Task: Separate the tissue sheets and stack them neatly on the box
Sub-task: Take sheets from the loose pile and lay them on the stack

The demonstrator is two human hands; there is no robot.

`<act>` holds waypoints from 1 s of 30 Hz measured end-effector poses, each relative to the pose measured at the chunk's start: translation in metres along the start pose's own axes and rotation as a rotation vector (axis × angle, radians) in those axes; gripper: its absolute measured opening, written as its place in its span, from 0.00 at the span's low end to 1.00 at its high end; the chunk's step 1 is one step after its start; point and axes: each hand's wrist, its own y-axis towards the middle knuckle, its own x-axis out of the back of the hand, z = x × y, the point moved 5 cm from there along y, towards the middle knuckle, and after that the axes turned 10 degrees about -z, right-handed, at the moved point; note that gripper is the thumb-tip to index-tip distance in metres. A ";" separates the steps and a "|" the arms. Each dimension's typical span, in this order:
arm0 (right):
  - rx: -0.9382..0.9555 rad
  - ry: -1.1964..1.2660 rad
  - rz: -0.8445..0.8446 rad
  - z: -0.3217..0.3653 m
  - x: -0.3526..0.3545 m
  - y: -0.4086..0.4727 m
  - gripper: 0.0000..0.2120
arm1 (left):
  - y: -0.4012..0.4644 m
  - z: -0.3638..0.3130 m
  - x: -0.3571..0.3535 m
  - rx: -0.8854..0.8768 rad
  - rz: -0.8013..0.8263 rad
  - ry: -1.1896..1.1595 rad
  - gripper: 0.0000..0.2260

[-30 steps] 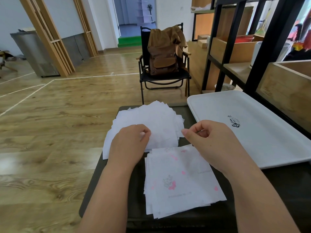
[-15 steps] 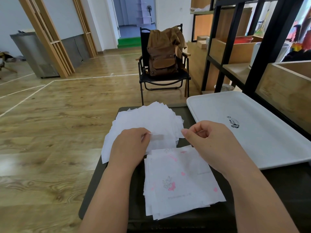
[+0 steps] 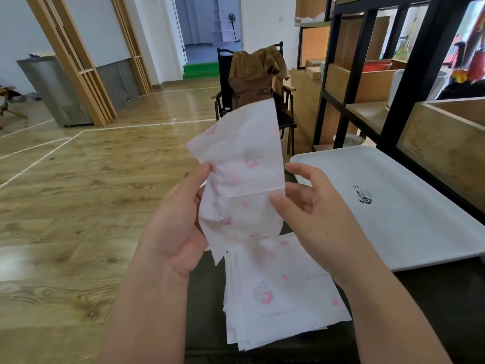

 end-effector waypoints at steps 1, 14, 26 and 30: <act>0.015 0.010 0.000 0.002 0.000 0.000 0.22 | 0.000 0.003 0.001 0.043 -0.025 0.014 0.15; 0.158 0.010 -0.153 0.016 0.012 0.000 0.13 | -0.014 -0.016 -0.001 -0.479 -0.032 0.736 0.16; 0.303 -0.307 -0.249 0.018 0.015 0.000 0.04 | -0.024 -0.030 -0.001 -0.760 -0.162 1.069 0.06; 0.233 -0.068 -0.141 0.028 0.016 -0.004 0.09 | -0.027 -0.033 -0.004 -0.639 -0.074 0.858 0.04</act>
